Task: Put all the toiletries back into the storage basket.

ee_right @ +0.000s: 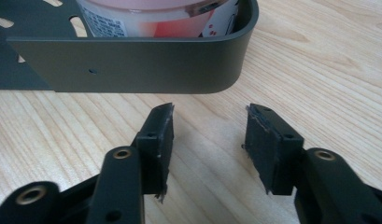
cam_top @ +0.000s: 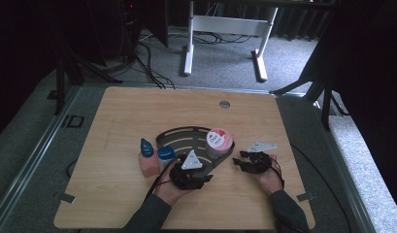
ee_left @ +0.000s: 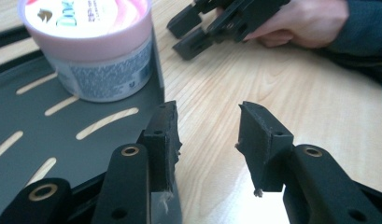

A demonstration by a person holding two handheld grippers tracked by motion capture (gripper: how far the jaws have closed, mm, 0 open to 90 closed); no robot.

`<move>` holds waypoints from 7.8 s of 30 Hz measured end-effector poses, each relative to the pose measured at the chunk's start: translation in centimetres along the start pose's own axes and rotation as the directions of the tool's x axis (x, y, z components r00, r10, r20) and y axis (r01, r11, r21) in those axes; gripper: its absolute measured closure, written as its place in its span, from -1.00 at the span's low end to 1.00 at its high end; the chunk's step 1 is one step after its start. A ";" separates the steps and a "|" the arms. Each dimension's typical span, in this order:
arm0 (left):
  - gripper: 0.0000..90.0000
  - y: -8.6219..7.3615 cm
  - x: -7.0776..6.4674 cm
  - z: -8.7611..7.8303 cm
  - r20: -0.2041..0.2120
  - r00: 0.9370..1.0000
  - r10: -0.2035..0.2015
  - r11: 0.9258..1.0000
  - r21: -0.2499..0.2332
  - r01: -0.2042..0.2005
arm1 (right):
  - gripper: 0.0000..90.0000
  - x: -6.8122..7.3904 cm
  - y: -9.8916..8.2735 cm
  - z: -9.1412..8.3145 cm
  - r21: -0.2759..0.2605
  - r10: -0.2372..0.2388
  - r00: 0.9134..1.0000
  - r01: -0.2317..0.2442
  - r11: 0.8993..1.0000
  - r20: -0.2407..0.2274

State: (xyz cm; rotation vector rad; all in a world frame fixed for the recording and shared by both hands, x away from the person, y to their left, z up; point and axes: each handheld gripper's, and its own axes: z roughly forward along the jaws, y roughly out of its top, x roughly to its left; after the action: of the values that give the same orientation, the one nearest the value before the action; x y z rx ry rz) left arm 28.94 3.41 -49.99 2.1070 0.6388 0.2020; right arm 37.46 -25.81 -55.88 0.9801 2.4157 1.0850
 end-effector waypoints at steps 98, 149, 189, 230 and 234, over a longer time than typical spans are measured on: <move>0.08 4.8 6.6 -8.5 -0.062 0.993 0.098 0.914 0.400 -0.065 | -0.14 0.1 0.1 0.1 0.012 -0.023 0.999 0.024 1.000 -0.035; 0.16 4.4 6.6 -5.6 -0.034 0.990 0.140 0.804 0.587 -0.094 | -0.15 0.1 0.1 0.1 0.012 -0.024 0.999 0.024 1.000 -0.037; 0.23 5.1 6.5 -5.6 -0.035 0.995 0.094 0.823 0.565 -0.058 | -0.16 0.1 0.1 0.1 0.012 -0.025 0.999 0.025 1.000 -0.037; 0.23 9.5 6.2 -1.9 -0.133 0.989 0.062 0.856 0.517 0.016 | -0.16 0.1 0.1 0.1 0.012 -0.025 0.999 0.025 1.000 -0.038; 0.23 9.7 6.3 -1.5 -0.166 0.984 0.067 0.858 0.513 0.028 | -0.16 0.1 0.1 0.1 0.010 -0.028 0.999 0.028 1.000 -0.037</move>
State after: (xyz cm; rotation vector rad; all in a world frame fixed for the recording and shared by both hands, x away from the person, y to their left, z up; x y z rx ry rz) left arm 37.30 3.20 -41.85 2.6339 0.8500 0.2549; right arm 37.47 -25.62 -55.90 0.9344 2.4599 1.0906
